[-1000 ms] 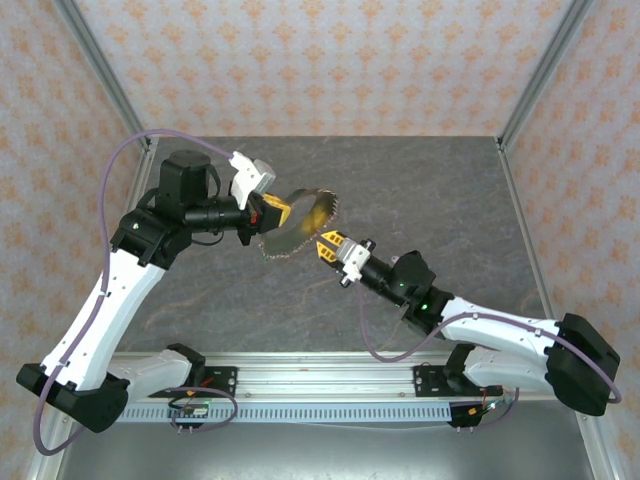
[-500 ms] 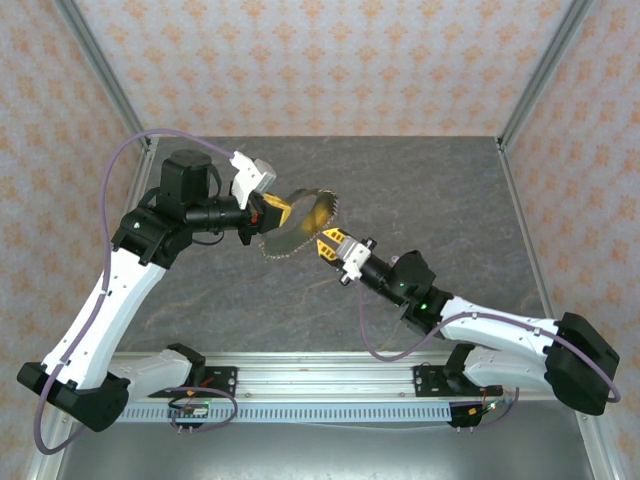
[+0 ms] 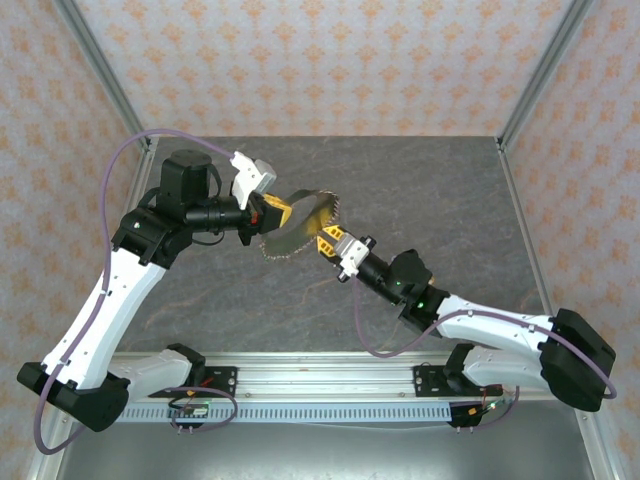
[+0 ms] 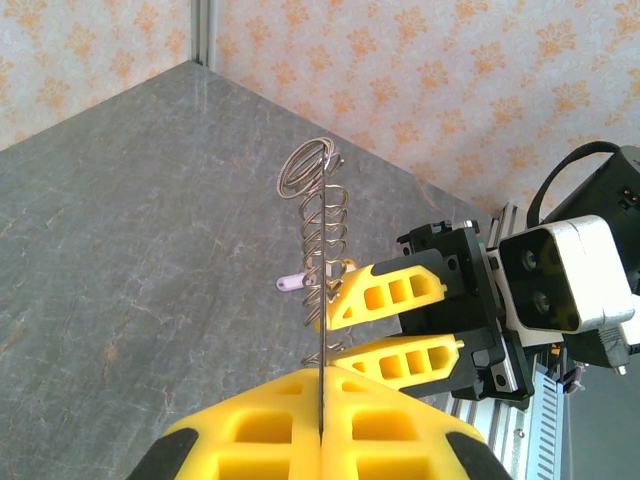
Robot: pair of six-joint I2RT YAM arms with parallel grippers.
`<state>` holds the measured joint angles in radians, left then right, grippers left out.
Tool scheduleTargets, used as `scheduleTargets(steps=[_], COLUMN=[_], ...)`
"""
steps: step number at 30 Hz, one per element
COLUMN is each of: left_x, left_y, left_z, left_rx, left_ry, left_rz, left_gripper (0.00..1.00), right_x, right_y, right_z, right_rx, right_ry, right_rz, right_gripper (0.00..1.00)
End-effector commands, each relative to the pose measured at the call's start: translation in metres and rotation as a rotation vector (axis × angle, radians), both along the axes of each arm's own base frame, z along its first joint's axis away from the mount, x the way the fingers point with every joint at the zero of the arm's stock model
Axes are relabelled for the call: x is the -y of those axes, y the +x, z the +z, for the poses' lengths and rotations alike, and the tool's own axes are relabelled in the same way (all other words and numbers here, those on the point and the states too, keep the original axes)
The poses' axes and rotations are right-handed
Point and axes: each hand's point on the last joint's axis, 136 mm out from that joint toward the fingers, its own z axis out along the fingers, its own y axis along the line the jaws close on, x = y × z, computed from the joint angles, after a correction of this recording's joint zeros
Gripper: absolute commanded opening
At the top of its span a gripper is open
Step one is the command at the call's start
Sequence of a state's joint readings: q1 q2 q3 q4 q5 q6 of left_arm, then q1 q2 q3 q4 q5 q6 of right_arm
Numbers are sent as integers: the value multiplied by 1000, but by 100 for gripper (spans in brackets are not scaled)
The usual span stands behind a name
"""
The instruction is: Put the keys on the keyring
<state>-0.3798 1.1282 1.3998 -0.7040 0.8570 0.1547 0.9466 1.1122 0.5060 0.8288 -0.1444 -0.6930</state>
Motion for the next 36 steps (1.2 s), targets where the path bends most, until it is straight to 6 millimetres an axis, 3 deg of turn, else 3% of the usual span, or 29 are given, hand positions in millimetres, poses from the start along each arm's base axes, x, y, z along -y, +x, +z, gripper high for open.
scheduleTargets(steps=[1, 16, 20, 32, 36], left_x=[2, 2, 1, 2, 3], left_y=[-7, -7, -4, 19, 24], left_z=[20, 20, 19, -8, -16], left_rx=[33, 34, 32, -88, -129], left_ry=[-41, -41, -42, -67, -74], left_rz=[-19, -15, -1, 101, 124], left_gripper=[0, 0, 0, 6, 14], right_x=[0, -2, -1, 9, 9], right_y=[1, 2, 3, 3, 3], right_z=[26, 19, 18, 24, 27], right_rx=[42, 27, 19, -80, -106], right_ry=[64, 56, 57, 134, 151], right_rz=[-10, -4, -12, -28, -19], right_gripper=[20, 13, 0, 0, 0])
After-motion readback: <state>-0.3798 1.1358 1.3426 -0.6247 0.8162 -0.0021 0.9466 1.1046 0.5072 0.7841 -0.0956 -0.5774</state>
